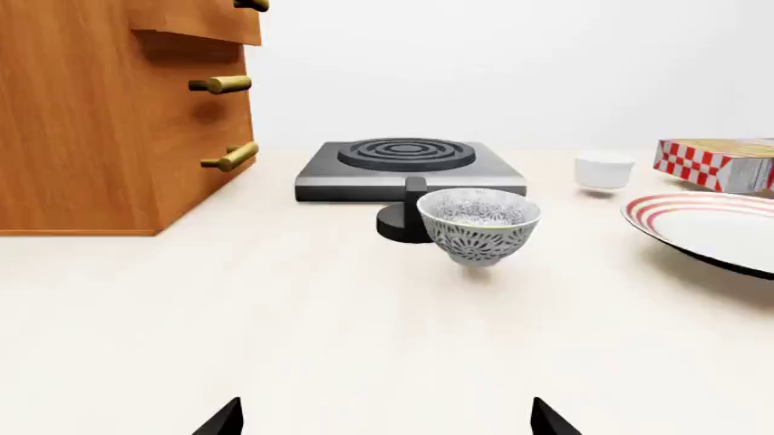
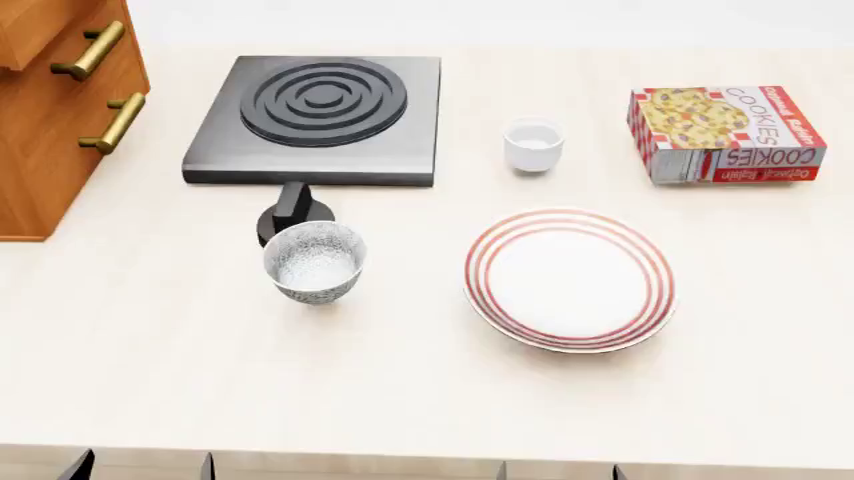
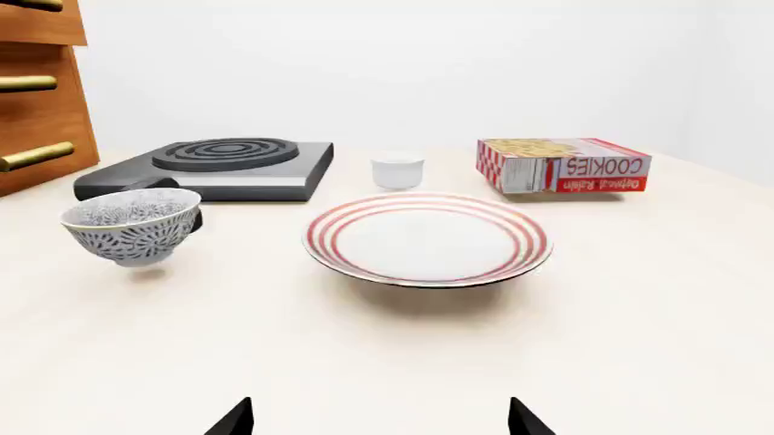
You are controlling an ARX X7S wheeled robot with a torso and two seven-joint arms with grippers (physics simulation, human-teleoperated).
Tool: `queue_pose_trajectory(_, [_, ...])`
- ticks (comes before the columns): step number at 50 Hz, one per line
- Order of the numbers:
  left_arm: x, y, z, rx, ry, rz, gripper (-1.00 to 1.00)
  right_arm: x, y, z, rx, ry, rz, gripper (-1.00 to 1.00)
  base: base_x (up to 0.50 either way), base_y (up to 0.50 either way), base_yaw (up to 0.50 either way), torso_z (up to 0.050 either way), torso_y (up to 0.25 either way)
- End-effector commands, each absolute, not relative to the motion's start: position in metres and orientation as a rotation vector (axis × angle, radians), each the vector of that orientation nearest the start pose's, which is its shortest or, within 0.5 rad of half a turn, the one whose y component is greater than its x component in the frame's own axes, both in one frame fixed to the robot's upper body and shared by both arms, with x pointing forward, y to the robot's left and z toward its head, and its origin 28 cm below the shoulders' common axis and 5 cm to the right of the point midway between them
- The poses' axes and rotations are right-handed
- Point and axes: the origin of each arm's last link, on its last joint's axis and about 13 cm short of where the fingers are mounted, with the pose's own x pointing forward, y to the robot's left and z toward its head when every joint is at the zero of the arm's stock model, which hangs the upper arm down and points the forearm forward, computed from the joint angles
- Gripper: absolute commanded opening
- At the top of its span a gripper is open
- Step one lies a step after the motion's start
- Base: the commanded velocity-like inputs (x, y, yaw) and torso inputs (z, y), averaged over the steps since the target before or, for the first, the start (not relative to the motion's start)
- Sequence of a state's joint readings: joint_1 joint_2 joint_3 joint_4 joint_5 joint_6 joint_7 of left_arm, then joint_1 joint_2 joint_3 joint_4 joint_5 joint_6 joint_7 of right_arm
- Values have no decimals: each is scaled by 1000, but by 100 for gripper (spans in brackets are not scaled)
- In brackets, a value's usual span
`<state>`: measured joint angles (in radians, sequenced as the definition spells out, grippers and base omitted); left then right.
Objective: Pick the akita bowl on the wooden cabinet and place it on the plate.
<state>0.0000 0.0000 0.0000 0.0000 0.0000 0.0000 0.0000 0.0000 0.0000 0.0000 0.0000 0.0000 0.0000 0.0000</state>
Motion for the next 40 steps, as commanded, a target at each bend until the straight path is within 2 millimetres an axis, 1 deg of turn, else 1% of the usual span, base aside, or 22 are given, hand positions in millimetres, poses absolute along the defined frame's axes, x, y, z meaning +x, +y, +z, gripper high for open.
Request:
queue_pose_trajectory(1, [211,205,13,1,1,-1,100,210,-96,13,-10,-4,-2,100,0,0,0,0,0])
queue_pose_trajectory(18, [212,207,13,-16,7,4,100,211,-96,15,22,-8,-10,100,0,0,0,0,0])
queue_pose_trajectory(22, [212,208,14,-29,4,9,100,211,-95,14,-6,-4,1,100,0,0,0,0,0])
queue_pose_trajectory(28, [212,208,14,-36,-4,12,100,211,-95,14,-1,-2,-3,100,0,0,0,0,0])
queue_pose_trajectory(30, [210,208,16,-47,-58,-1,100,211,-95,14,-7,-2,-1,100,0,0,0,30,0])
queue_pose_trajectory(40, [210,207,15,-35,-31,0,100,211,-95,14,-3,-5,-4,100,0,0,0,49,0])
